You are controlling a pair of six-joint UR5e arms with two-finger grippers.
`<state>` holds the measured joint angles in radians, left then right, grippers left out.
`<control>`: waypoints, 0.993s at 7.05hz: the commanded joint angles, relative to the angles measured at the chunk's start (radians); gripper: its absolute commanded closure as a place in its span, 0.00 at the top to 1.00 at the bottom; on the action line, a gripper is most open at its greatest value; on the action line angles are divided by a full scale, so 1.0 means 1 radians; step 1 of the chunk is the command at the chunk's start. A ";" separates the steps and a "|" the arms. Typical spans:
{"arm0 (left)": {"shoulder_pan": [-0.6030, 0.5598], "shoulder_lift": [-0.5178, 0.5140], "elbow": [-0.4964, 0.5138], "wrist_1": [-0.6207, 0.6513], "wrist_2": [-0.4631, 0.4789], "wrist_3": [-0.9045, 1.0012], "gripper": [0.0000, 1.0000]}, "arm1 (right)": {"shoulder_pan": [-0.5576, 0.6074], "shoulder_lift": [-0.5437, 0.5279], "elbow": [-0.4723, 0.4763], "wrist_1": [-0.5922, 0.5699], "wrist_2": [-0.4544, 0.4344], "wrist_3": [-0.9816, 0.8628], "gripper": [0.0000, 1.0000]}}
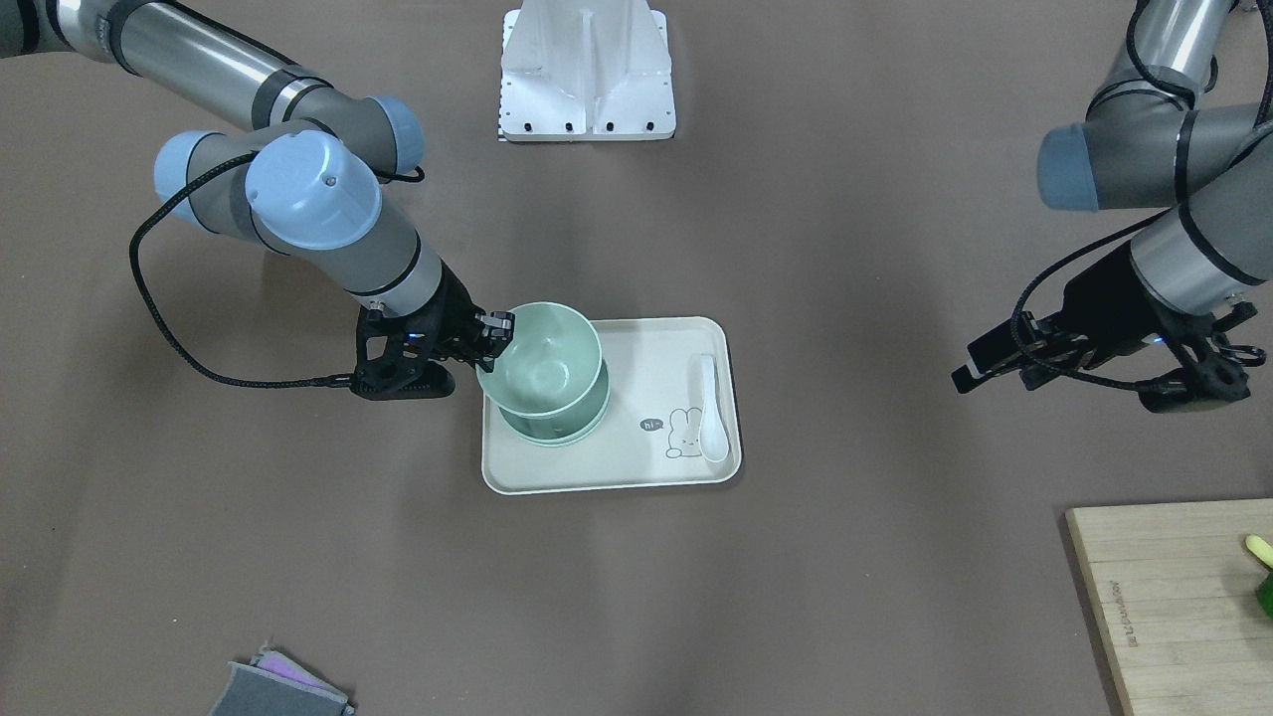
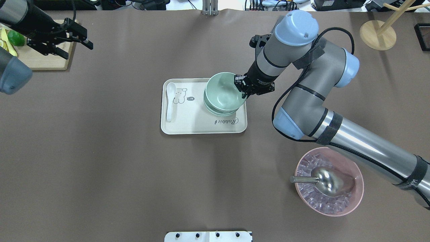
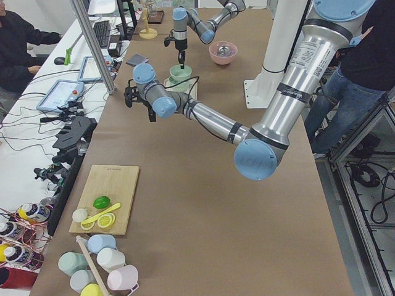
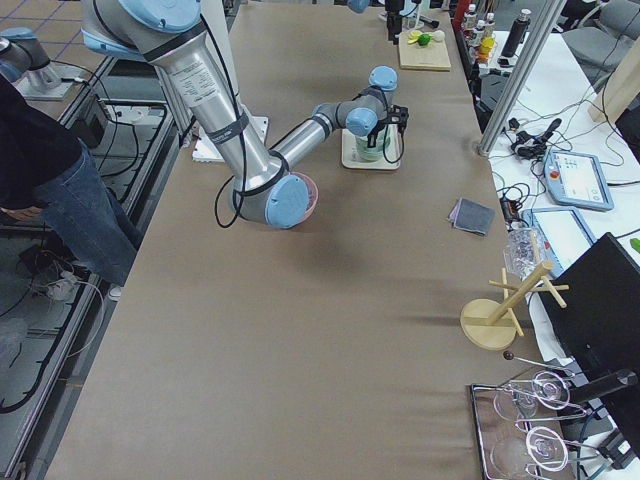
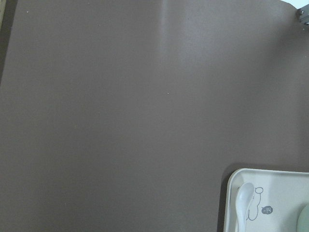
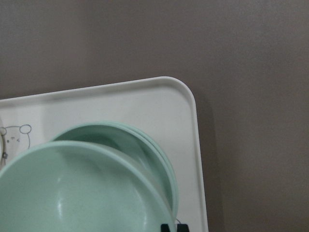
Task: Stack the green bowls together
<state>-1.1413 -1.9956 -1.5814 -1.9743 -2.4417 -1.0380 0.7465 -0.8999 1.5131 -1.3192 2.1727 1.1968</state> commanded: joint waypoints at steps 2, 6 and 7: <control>0.000 0.000 0.001 0.000 0.001 -0.001 0.98 | -0.001 0.003 -0.004 0.002 -0.008 0.001 0.82; -0.011 0.008 -0.003 0.000 0.003 0.003 0.98 | 0.055 0.000 0.028 -0.024 -0.015 -0.005 1.00; -0.053 0.014 -0.009 -0.001 0.001 0.009 0.98 | 0.107 -0.007 0.089 -0.141 0.011 -0.025 1.00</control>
<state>-1.1588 -1.9883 -1.5839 -1.9746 -2.4399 -1.0346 0.7971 -0.8995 1.5473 -1.3612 2.1562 1.1897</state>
